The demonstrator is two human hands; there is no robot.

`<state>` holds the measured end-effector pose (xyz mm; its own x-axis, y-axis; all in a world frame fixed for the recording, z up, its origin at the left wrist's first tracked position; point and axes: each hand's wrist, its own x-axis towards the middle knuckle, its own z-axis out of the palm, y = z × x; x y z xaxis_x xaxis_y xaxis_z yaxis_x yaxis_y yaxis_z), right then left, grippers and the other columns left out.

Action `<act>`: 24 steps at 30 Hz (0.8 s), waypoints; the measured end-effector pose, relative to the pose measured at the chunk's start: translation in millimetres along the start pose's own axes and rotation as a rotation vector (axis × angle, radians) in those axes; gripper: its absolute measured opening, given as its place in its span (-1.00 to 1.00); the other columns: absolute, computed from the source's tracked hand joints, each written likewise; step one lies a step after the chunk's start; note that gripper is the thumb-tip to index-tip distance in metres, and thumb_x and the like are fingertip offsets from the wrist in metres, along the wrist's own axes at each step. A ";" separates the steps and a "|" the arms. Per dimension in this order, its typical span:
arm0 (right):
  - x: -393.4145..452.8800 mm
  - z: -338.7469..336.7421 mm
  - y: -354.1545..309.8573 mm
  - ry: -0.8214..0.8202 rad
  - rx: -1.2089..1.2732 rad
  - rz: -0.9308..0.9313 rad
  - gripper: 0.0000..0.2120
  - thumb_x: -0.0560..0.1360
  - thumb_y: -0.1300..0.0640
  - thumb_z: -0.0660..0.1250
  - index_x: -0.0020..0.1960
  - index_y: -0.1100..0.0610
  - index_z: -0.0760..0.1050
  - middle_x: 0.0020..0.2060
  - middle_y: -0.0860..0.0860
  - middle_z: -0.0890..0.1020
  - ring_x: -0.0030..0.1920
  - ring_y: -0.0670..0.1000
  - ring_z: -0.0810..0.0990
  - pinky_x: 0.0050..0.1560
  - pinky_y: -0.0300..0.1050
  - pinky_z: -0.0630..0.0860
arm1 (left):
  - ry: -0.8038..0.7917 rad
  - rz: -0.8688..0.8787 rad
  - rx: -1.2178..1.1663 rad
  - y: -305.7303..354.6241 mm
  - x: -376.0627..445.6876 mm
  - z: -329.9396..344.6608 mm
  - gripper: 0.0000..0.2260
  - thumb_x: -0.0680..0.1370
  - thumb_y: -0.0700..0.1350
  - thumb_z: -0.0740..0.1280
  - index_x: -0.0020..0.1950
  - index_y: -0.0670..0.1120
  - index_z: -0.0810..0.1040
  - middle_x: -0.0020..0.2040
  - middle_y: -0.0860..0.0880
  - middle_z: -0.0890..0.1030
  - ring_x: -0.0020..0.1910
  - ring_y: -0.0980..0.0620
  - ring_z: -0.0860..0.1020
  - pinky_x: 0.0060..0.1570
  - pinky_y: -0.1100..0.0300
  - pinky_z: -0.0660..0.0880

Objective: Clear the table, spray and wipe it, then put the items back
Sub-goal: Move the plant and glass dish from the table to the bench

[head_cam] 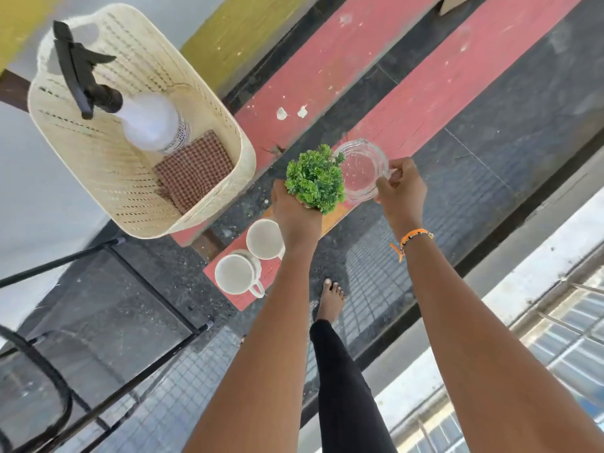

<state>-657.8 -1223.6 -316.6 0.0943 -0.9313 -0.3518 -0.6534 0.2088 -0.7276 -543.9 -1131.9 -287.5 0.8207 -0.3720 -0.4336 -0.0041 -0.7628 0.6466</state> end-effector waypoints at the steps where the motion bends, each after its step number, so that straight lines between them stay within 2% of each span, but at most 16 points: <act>1: 0.2 0.8 0.2 -0.006 0.000 -0.003 -0.80 0.38 0.33 0.24 0.00 0.21 0.46 -0.48 -0.09 0.35 -0.35 0.09 0.46 -0.16 0.22 0.56 | 0.008 0.010 0.014 0.6 -0.8 -0.4 -0.66 0.31 -0.29 0.42 0.03 -0.21 0.40 0.00 -0.23 0.56 -0.16 -0.09 0.46 -0.31 0.29 0.17; 4: 0.6 2.1 -0.6 -0.030 0.024 0.011 -0.82 0.39 0.33 0.22 -0.07 0.11 0.42 -0.46 -0.08 0.38 -0.32 0.20 0.53 -0.18 0.13 0.58 | 0.016 0.074 0.033 2.7 -5.8 -3.1 -0.64 0.32 -0.33 0.41 0.06 -0.28 0.40 0.05 -0.26 0.53 -0.18 -0.03 0.38 -0.29 0.29 0.12; 6: 0.6 3.0 -0.6 -0.041 0.044 0.034 -0.84 0.42 0.31 0.22 -0.07 0.09 0.41 -0.44 -0.09 0.41 -0.28 0.23 0.59 -0.22 0.01 0.55 | 0.006 0.096 0.041 4.3 -8.7 -5.7 -0.63 0.33 -0.33 0.41 0.10 -0.30 0.41 0.09 -0.27 0.52 -0.08 -0.14 0.45 -0.25 0.27 0.14; 9: -1.5 1.4 -0.2 -0.057 0.082 0.095 -0.81 0.48 0.29 0.24 0.08 0.17 0.48 -0.40 -0.11 0.43 -0.38 0.02 0.58 -0.27 -0.14 0.57 | -0.042 0.100 0.035 7.2 -13.8 -9.8 -0.56 0.35 -0.33 0.41 0.20 -0.28 0.41 0.17 -0.26 0.50 0.10 -0.22 0.46 -0.06 0.18 0.27; 11: -3.9 -1.0 -0.1 -0.075 0.105 0.130 -0.77 0.50 0.28 0.23 0.14 0.17 0.48 -0.37 -0.11 0.44 -0.39 -0.07 0.55 -0.22 -0.10 0.60 | -0.076 0.094 0.027 9.2 -18.1 -12.1 -0.49 0.35 -0.33 0.42 0.27 -0.25 0.38 0.22 -0.24 0.49 0.15 -0.18 0.44 0.04 0.18 0.28; 15: -17.3 -7.8 -7.6 -0.047 0.083 0.128 -0.72 0.51 0.21 0.27 0.22 0.14 0.43 -0.32 -0.14 0.43 -0.20 0.02 0.52 -0.08 0.01 0.53 | -0.116 0.031 0.016 8.7 -27.2 -20.8 -0.45 0.38 -0.38 0.35 0.35 -0.19 0.32 0.27 -0.19 0.46 0.22 -0.16 0.43 0.16 0.16 0.29; 17: -26.0 -11.0 -13.2 -0.013 0.095 0.117 -0.75 0.51 0.18 0.29 0.18 0.16 0.44 -0.33 -0.14 0.42 -0.21 0.01 0.50 -0.07 0.02 0.52 | -0.123 -0.029 -0.018 7.4 -30.5 -26.9 -0.41 0.39 -0.40 0.30 0.41 -0.15 0.28 0.30 -0.16 0.45 0.26 -0.14 0.43 0.28 0.08 0.34; 18: -30.6 -12.7 -17.6 -0.006 0.099 0.100 -0.77 0.51 0.19 0.28 0.16 0.17 0.45 -0.35 -0.14 0.41 -0.25 -0.01 0.48 -0.12 -0.02 0.52 | -0.128 -0.055 -0.050 7.6 -32.2 -31.3 -0.38 0.40 -0.42 0.28 0.43 -0.14 0.24 0.34 -0.15 0.43 0.30 -0.13 0.41 0.32 0.01 0.34; 20: -40.5 -15.5 -29.6 -0.008 0.102 0.051 -0.81 0.51 0.21 0.27 0.11 0.20 0.49 -0.37 -0.13 0.41 -0.36 -0.08 0.43 -0.27 -0.26 0.46 | -0.131 -0.086 -0.102 9.3 -36.4 -41.7 -0.34 0.40 -0.46 0.26 0.46 -0.13 0.19 0.39 -0.13 0.37 0.35 -0.11 0.37 0.34 -0.04 0.34; 21: -45.0 -16.8 -36.8 -0.014 0.105 0.030 -0.83 0.51 0.21 0.27 0.09 0.20 0.51 -0.37 -0.13 0.43 -0.38 -0.14 0.41 -0.34 -0.39 0.39 | -0.129 -0.091 -0.125 11.4 -38.6 -46.5 -0.33 0.41 -0.47 0.26 0.46 -0.13 0.19 0.41 -0.12 0.36 0.37 -0.09 0.36 0.35 -0.03 0.33; 24: -60.6 -17.4 -67.1 -0.046 0.137 -0.056 -0.89 0.51 0.20 0.27 0.01 0.17 0.53 -0.33 -0.17 0.47 -0.35 -0.22 0.44 -0.37 -0.51 0.36 | -0.090 -0.068 -0.239 19.7 -47.6 -64.7 -0.42 0.44 -0.45 0.24 0.42 -0.12 0.26 0.39 -0.09 0.38 0.33 -0.05 0.39 0.30 0.09 0.39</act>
<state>-632.8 -1186.3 -236.3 0.1635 -0.9287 -0.3328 -0.5377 0.1989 -0.8193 -546.1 -1095.0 -213.6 0.7606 -0.3779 -0.5278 0.1927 -0.6450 0.7395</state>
